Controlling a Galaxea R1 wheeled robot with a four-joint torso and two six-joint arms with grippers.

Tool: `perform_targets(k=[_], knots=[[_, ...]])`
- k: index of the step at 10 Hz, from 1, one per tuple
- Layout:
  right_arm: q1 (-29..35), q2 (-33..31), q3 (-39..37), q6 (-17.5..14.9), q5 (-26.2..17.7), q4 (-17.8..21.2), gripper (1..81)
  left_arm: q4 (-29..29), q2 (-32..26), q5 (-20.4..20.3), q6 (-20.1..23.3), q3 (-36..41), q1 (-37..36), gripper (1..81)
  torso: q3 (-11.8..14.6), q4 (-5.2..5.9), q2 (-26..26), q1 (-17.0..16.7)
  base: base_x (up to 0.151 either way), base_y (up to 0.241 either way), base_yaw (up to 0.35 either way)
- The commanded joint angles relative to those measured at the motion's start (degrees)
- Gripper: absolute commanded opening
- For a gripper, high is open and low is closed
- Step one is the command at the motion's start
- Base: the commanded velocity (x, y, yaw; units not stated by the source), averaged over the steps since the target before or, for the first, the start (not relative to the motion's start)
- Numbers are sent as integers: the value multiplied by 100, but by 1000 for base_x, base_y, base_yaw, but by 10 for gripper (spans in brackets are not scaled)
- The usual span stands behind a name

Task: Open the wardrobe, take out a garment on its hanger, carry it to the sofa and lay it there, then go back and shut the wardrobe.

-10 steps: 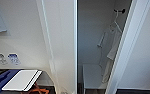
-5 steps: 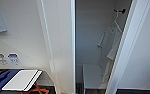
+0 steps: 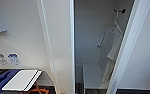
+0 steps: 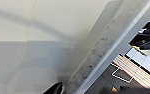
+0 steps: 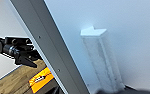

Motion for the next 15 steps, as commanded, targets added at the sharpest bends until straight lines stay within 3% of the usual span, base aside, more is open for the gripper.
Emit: perform_targets(k=[1, 15], knots=[[-169, 219, 870, 356, -1447, -92, 811, -4, -10, 122, -88, 1026, -131, 811, 0, 0, -1, 0, 0, 0, 0], [-345, 52, 923, 347, -1412, -100, 811, -22, -423, -45, -97, 1008, 54, 811, 4, 0, -1, 0, 0, 0, 0]])
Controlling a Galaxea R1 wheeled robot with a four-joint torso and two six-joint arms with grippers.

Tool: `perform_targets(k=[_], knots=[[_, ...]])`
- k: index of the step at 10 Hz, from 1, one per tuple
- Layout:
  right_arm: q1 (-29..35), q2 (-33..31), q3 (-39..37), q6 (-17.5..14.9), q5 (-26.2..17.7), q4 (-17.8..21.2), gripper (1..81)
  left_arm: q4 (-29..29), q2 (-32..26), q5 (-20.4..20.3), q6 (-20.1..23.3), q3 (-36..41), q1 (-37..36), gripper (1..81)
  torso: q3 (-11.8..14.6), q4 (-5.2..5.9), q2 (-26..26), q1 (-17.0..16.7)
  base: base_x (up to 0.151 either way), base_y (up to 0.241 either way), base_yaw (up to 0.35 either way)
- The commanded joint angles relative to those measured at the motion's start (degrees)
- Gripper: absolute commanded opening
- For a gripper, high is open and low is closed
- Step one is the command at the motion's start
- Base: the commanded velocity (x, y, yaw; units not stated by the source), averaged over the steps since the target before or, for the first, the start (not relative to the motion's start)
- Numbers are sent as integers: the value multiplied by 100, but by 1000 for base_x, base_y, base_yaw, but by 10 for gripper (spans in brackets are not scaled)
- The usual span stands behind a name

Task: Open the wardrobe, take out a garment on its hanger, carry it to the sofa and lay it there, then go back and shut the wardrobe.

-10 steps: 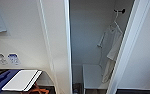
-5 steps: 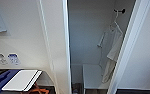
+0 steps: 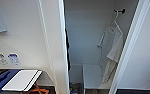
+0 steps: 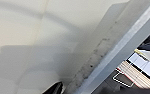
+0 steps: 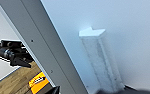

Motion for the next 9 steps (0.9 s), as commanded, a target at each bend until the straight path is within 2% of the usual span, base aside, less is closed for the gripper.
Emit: perform_targets(k=[1, 6, 9], knots=[[-226, 189, 857, 365, -1558, -103, 811, -27, 47, 364, -108, 794, -239, 811, 0, 0, -1, 0, 0, 0, 0], [-227, 224, 839, 365, -1558, -103, 811, -27, 74, 364, -100, 785, -247, 811, 0, 0, -1, 0, 0, 0, 0], [-227, 224, 848, 365, -1558, -103, 811, -27, 74, 364, -108, 794, -247, 811, -2, 0, -1, 9, -79, 0, 0]])
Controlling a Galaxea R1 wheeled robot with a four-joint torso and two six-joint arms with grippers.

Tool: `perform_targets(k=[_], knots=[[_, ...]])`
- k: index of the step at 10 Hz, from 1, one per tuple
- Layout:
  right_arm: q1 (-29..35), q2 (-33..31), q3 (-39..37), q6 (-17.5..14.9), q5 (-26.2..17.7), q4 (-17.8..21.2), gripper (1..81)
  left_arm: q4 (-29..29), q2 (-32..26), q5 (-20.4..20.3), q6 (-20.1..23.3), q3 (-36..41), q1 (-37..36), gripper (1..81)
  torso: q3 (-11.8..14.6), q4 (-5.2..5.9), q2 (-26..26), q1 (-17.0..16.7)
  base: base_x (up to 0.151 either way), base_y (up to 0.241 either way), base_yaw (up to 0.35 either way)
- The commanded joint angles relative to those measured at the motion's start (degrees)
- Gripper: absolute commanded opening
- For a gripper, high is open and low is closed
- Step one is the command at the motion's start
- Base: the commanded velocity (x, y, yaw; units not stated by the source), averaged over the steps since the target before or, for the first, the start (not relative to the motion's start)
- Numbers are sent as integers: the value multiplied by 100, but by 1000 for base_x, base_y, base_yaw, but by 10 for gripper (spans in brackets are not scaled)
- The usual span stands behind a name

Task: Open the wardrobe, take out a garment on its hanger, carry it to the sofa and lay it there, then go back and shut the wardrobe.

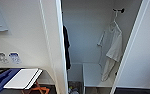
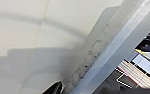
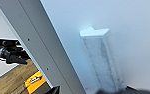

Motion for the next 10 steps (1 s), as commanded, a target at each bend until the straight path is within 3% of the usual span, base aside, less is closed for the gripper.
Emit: perform_targets(k=[1, 10], knots=[[-296, 345, 865, 382, -1584, -131, 811, -22, 167, 472, -128, 802, -151, 811, 0, 0, -3, 0, -92, 0, 0], [-270, 301, 821, 382, -1663, -236, 811, -4, 44, 559, -93, 934, -151, 811, 2, 0, -3, 5, 0, 0, 0]])
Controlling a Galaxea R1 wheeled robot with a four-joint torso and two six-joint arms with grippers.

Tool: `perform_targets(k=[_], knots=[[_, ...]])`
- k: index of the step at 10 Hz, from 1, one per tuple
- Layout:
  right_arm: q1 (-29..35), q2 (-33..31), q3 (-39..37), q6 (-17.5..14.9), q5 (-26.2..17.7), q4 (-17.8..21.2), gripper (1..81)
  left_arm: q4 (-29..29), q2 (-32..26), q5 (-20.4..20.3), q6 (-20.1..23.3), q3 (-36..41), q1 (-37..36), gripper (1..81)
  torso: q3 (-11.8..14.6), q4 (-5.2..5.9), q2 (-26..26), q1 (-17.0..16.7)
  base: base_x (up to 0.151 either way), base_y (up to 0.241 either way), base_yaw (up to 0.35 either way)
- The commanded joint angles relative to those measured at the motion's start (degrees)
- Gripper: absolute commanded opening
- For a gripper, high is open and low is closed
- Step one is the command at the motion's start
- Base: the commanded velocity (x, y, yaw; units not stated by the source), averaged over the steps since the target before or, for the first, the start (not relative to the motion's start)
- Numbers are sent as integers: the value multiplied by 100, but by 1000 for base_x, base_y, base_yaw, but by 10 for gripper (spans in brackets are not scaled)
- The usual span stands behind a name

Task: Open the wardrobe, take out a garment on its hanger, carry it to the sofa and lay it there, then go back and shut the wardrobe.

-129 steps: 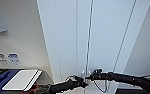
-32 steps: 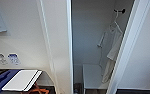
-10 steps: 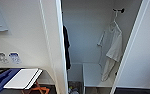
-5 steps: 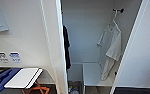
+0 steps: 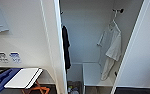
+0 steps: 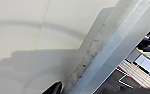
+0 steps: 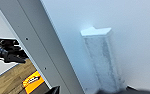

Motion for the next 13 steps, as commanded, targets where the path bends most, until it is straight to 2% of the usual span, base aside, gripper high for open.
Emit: perform_targets(k=[1, 13], knots=[[-317, 286, 896, 400, -1710, -254, 811, 6, 44, 614, -101, 1006, -109, 811, 0, 0, -3, 0, 0, 0, 0], [-538, -31, 939, 364, -1613, -368, 811, 226, -449, 411, -57, 1226, 419, 811, 2, 0, -3, 0, 0, 0, 0]])
